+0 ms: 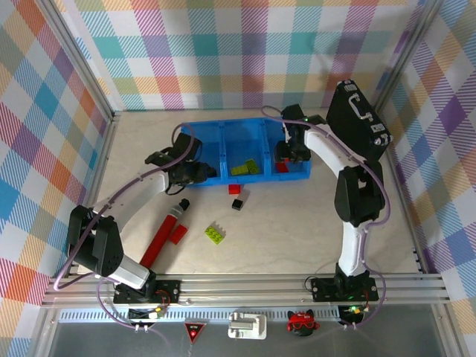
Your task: Sort the legos into containers by color
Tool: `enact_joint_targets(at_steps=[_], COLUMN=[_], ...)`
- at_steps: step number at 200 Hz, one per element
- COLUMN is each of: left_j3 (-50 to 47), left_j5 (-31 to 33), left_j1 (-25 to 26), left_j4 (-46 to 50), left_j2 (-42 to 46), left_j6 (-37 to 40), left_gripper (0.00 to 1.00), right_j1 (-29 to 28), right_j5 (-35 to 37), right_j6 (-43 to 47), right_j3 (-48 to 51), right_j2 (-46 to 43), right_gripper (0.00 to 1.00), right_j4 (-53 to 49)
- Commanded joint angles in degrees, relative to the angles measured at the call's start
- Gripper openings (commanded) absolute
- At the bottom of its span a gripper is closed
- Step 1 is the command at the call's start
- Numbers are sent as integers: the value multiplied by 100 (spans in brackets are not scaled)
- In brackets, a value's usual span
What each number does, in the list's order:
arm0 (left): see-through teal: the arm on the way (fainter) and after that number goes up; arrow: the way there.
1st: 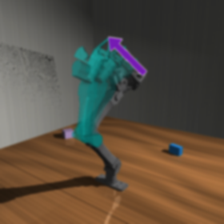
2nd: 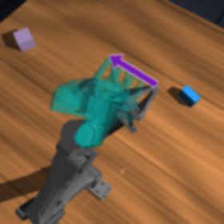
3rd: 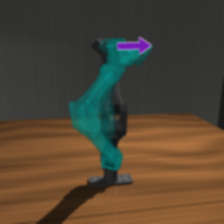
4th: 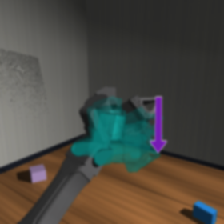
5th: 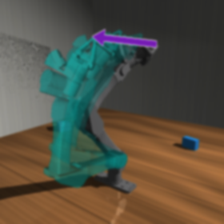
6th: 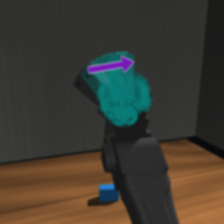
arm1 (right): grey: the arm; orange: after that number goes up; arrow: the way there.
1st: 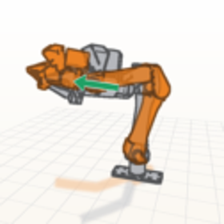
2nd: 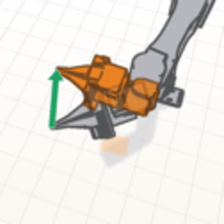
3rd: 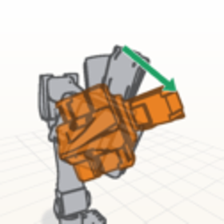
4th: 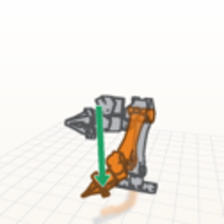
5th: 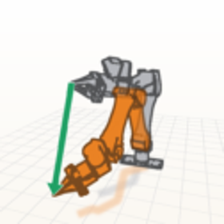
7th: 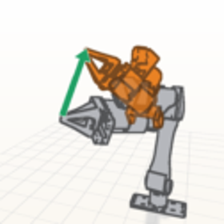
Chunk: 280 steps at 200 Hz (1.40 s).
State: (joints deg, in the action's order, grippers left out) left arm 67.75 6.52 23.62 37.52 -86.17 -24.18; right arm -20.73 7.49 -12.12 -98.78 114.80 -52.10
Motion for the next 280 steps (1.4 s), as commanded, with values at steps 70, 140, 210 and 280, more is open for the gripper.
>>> enact_joint_targets(at_steps=[70,140,210,280], left_j3=[418,1283,1739,2607], left_j5=[-75,-158,-227,-523], left_j1=[-759,-889,-1087,-1173], left_j4=[-270,-491,-746,-681], left_j2=[-1022,-1890,-2391,-3088], left_j6=[568,918,1050,1162], left_gripper=[43,43,43,43], right_j1=[184,229,204,-32], right_j5=[153,211,-954,-1773], right_j6=[-53,-52,-349,-702], right_j3=[-49,-58,233,1179], right_j2=[367,224,-780,-1902], right_gripper=[75,78,78,76], right_j4=[194,117,246,427])
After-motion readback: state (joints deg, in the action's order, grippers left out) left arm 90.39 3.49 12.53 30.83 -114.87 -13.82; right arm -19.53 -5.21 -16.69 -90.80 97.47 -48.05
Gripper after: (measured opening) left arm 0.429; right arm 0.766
